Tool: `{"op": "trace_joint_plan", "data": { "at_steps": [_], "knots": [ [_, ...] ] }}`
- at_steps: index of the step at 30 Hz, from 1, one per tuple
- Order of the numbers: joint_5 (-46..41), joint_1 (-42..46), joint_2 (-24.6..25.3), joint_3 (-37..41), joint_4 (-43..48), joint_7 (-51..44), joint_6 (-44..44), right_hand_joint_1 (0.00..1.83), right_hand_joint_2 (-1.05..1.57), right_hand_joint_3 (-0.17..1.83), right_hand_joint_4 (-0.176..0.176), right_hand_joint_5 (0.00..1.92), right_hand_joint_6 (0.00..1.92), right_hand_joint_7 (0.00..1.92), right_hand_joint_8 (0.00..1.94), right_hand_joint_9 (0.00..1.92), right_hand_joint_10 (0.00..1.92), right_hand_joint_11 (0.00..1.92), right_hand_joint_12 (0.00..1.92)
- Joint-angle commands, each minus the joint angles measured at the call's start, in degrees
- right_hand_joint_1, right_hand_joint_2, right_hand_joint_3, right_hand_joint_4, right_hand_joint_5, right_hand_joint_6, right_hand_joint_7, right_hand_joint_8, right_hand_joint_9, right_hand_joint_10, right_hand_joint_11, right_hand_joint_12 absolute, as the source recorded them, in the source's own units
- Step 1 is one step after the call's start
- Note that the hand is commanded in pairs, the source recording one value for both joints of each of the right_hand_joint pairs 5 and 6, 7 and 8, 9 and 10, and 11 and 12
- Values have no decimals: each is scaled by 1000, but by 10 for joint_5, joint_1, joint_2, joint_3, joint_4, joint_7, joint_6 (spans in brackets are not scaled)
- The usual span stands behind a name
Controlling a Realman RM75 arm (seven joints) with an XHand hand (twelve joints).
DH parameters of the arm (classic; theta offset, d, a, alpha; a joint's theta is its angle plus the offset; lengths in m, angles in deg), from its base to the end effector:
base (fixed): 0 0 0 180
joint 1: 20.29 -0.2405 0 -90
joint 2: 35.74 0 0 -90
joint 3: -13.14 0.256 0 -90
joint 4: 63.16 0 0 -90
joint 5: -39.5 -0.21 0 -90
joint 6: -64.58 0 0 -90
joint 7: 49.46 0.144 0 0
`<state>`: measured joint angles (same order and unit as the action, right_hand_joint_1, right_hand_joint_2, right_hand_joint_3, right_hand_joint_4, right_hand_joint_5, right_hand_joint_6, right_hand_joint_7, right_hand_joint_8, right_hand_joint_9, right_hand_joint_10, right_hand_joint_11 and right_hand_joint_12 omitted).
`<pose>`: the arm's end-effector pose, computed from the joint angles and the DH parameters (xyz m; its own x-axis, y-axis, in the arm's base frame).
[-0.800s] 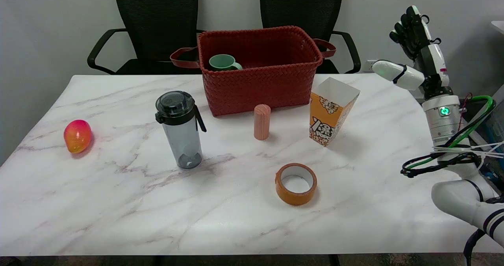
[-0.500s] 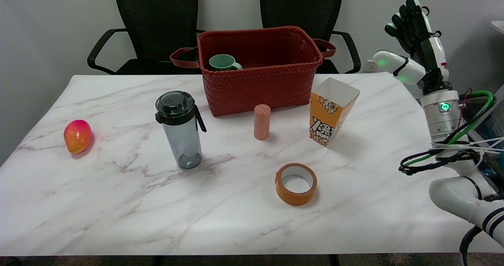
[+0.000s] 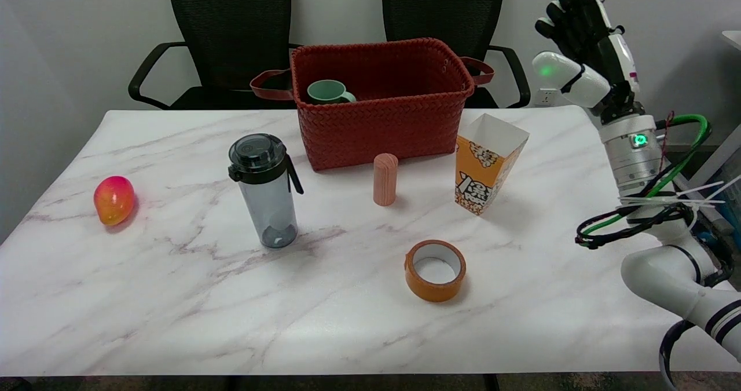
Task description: Pick up the black water bottle.
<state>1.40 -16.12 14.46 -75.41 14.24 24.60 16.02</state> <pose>-0.1589 -0.3039 0.4512 0.2707 0.3021 0.9140 -0.7662 -0.5072 0.3946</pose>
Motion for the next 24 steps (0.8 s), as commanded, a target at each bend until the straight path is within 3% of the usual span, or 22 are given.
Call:
{"op": "trace_joint_plan", "data": {
  "at_steps": [1, 24],
  "knots": [
    [5, 1, 1, -5, 163, 8, 172, 735, 602, -175, 0, 7, 7, 81, 81, 206, 206, 344, 344],
    [6, -111, 19, -139, 169, 7, 223, 720, 654, -175, 0, 0, 0, 75, 75, 207, 207, 412, 412]
  ]
}}
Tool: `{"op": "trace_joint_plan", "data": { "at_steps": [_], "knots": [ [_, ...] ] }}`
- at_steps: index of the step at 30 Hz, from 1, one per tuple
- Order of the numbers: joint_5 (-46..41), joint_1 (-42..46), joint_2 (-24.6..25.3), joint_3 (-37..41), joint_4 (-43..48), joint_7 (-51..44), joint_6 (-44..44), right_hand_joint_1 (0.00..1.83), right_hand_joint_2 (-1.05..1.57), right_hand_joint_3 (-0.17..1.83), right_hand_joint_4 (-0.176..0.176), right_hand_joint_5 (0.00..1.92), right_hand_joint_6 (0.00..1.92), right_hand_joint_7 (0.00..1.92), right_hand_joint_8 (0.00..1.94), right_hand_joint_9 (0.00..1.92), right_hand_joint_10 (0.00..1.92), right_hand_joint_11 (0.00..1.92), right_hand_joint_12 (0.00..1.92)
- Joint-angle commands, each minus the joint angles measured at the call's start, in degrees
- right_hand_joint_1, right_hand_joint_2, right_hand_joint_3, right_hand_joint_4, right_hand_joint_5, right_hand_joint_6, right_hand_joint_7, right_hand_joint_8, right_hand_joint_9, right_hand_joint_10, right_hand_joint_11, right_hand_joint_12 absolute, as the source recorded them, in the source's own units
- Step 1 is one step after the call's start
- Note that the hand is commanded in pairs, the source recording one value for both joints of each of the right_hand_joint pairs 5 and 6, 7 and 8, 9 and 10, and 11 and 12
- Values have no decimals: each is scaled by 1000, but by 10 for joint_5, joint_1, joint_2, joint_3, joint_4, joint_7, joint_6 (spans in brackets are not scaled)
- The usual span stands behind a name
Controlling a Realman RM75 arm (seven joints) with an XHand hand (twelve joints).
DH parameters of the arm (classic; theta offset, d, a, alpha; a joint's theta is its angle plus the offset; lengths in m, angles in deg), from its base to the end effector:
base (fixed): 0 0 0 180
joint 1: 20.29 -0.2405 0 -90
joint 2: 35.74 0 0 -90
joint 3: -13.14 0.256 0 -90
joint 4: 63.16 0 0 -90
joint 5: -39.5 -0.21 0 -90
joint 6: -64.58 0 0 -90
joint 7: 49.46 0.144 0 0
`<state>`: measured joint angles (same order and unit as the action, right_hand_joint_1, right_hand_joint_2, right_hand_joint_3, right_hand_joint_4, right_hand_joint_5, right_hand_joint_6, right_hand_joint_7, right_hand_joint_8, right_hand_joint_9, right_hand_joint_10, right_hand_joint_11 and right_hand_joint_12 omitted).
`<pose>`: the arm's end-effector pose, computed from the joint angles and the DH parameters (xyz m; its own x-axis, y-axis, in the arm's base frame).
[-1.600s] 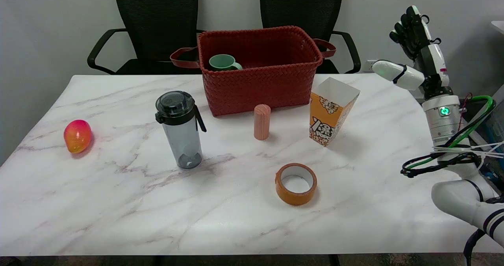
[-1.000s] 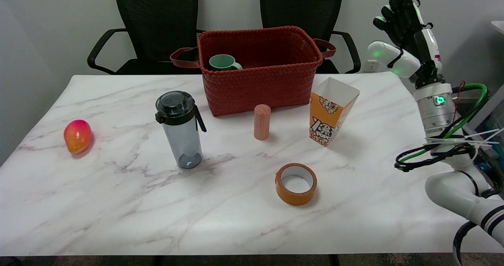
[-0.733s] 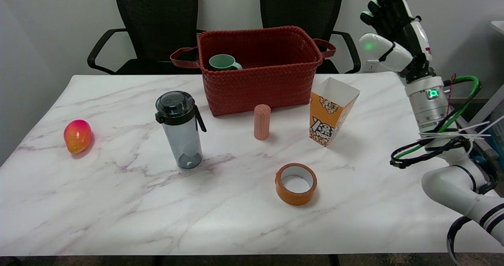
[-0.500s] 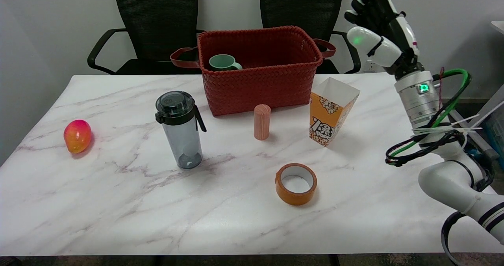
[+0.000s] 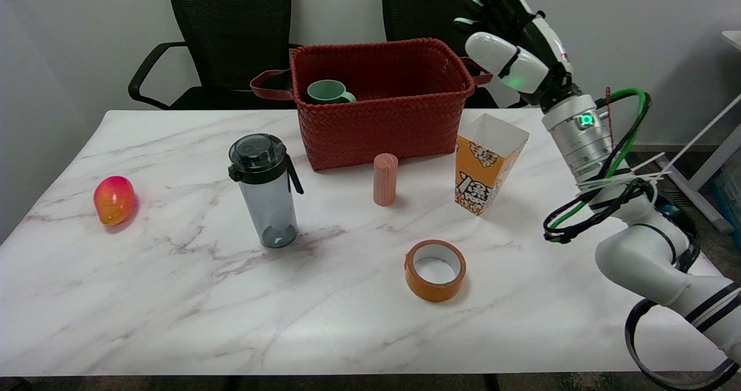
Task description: Pick up the black water bottle.
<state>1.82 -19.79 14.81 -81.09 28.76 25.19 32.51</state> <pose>-0.1311 -0.3312 0.3749 0.2554 0.0577 0.9651 -0.8242 -0.5088 0.2486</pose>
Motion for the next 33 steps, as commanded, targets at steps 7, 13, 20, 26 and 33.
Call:
{"op": "trace_joint_plan", "data": {
  "at_steps": [7, 13, 20, 26, 33],
  "knots": [
    [1, -92, 43, -115, 4, 1, 60, 726, 645, -175, 0, 0, 0, 75, 75, 204, 204, 410, 410],
    [33, -100, 62, -126, -17, 1, 61, 732, 629, -175, 0, 0, 0, 72, 72, 198, 198, 406, 406],
    [63, -104, 105, -140, -61, 1, 54, 736, 611, -175, 0, 0, 0, 75, 75, 199, 199, 401, 401],
    [94, -110, 138, -144, -97, 1, 42, 744, 574, -175, 0, 0, 0, 79, 79, 195, 195, 410, 410],
    [110, -127, 148, -157, -119, 1, 42, 746, 545, -175, 0, 0, 0, 77, 77, 189, 189, 405, 405]
  ]
}}
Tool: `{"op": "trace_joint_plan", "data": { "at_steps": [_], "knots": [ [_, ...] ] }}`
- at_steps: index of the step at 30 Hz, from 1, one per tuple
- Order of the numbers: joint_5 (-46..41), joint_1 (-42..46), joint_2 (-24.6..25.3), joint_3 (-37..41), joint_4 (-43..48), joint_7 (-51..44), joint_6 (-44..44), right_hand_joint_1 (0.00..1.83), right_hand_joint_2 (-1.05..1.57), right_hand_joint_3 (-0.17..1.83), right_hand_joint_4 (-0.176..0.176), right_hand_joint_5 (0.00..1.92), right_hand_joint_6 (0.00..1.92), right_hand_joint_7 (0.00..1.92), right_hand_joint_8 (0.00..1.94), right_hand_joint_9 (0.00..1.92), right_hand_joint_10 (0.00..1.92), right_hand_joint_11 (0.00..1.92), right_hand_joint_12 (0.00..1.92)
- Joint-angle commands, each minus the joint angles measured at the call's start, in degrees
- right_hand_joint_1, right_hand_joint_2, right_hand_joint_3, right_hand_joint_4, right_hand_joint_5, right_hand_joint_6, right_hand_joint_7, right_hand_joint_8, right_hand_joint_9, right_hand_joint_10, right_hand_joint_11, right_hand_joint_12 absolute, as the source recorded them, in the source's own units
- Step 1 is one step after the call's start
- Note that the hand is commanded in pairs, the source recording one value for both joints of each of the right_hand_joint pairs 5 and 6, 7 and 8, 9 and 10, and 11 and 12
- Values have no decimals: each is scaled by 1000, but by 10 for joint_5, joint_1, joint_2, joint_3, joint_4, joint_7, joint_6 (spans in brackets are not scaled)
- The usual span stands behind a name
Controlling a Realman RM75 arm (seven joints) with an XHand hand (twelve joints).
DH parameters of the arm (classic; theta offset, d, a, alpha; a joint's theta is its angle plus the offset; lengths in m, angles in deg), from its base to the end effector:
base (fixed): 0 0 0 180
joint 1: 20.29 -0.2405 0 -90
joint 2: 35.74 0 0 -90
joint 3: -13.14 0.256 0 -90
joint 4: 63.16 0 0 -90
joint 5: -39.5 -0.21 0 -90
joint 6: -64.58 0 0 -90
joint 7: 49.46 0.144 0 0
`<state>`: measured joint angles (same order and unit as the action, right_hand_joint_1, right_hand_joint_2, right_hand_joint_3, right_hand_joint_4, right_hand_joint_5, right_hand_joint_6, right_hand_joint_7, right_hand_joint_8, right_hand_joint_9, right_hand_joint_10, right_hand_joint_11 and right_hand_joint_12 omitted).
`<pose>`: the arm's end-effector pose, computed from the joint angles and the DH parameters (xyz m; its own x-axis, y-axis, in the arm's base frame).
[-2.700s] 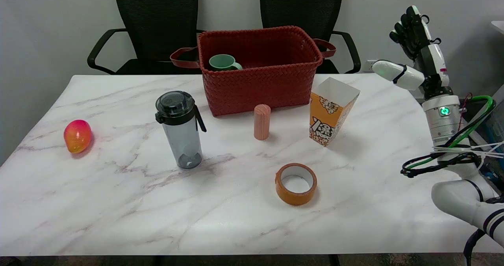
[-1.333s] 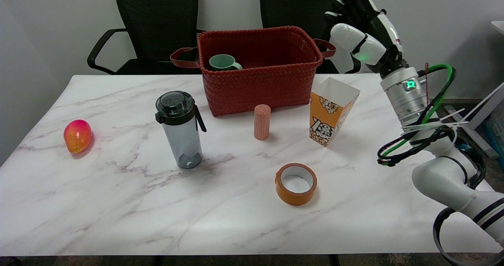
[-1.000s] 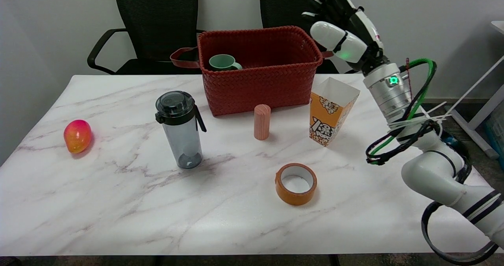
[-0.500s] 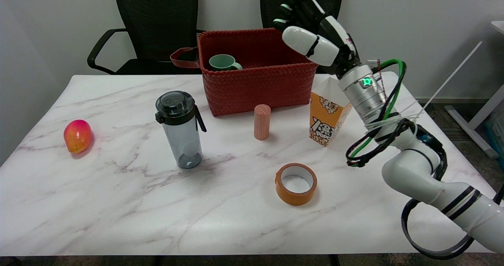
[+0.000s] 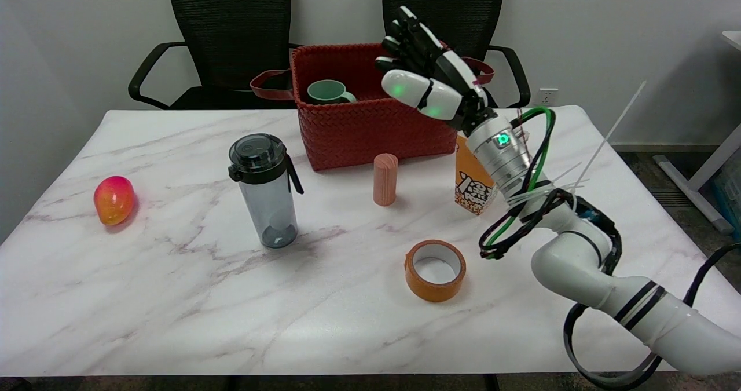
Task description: Pick up the black water bottle.
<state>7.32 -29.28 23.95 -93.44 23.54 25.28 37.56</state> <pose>-0.1670 -0.3673 0.2965 0.2281 -0.1024 0.9682 -0.8799 -0.4474 0.1600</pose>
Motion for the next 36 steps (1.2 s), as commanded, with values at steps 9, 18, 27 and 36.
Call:
{"op": "trace_joint_plan", "data": {
  "at_steps": [9, 18, 27, 36],
  "knots": [
    [76, -69, 63, -64, -99, 0, -5, 740, 549, -175, 0, 9, 9, 97, 97, 199, 199, 394, 394],
    [146, -82, 118, -67, -152, 0, -11, 739, 547, -175, 0, 6, 6, 100, 100, 177, 177, 350, 350],
    [159, -90, 132, -75, -182, 0, -17, 745, 518, -175, 0, 16, 16, 101, 101, 161, 161, 316, 316],
    [173, -104, 156, -82, -218, 0, -22, 744, 516, -175, 0, 8, 8, 79, 79, 130, 130, 289, 289]
  ]
}}
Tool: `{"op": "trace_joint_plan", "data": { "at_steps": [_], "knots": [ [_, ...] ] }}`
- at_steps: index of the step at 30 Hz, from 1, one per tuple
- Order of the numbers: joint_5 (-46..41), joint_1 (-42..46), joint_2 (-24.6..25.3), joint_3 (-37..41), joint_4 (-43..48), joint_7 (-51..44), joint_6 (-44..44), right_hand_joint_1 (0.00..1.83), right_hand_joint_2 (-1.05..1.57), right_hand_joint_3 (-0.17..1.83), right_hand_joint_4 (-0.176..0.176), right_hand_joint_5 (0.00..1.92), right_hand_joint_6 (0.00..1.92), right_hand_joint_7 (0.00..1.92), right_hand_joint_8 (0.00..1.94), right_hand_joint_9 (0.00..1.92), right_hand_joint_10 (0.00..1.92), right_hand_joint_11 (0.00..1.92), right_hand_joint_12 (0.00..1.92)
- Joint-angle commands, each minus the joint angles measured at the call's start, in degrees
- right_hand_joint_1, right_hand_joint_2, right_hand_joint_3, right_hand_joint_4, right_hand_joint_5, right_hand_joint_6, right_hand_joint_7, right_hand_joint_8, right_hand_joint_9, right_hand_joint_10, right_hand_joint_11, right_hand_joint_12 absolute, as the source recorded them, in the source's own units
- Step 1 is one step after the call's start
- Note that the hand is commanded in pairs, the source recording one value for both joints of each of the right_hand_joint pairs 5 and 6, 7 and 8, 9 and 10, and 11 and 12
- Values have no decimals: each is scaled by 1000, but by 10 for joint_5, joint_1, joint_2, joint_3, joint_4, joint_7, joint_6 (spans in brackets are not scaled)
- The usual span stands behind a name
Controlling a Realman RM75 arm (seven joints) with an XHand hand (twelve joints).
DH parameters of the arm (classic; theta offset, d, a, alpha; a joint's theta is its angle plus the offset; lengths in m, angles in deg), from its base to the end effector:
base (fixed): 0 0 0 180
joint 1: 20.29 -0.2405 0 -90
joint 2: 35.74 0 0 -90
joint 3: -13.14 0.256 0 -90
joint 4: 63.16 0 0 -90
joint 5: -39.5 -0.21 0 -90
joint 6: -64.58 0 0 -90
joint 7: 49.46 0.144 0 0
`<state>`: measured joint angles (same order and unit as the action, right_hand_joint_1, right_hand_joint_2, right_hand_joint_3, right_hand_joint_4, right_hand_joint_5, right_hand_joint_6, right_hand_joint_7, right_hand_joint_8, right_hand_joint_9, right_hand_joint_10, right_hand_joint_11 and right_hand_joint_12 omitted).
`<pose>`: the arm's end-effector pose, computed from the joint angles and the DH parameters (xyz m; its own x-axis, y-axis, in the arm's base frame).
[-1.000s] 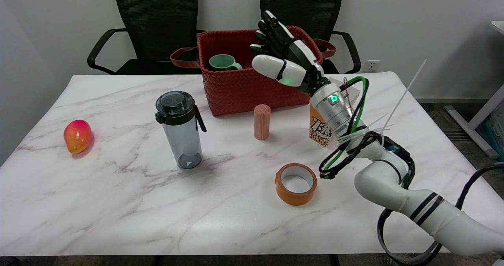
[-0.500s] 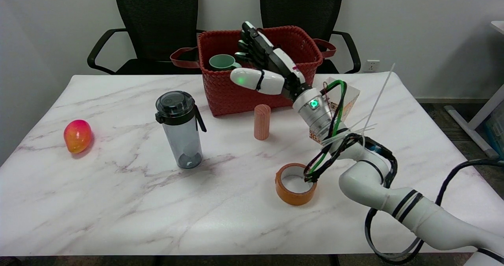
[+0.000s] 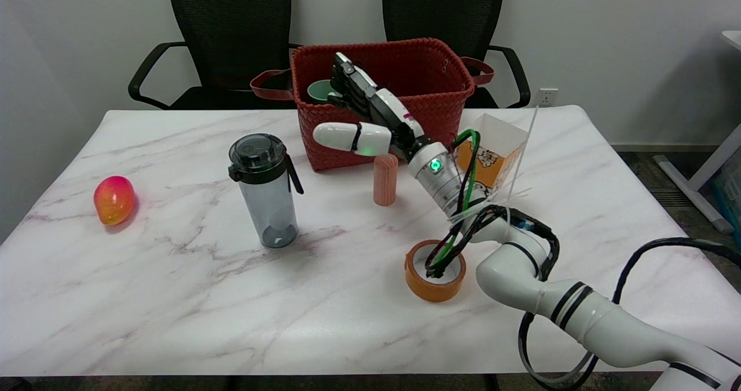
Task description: Pick up the black water bottle.
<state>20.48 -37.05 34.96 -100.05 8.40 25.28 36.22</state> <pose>-0.2154 -0.4003 0.2331 0.3324 -0.1632 0.9289 -0.8823 -0.4018 0.2452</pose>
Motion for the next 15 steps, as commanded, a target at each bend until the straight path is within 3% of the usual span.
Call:
{"op": "trace_joint_plan", "data": {
  "at_steps": [1, 15],
  "knots": [
    [41, -28, 48, -16, -69, 0, -11, 744, 514, -175, 0, 5, 5, 76, 76, 128, 128, 287, 287],
    [55, -53, 76, -36, -111, 4, -18, 750, 480, -175, 0, 0, 0, 63, 63, 125, 125, 272, 272]
  ]
}}
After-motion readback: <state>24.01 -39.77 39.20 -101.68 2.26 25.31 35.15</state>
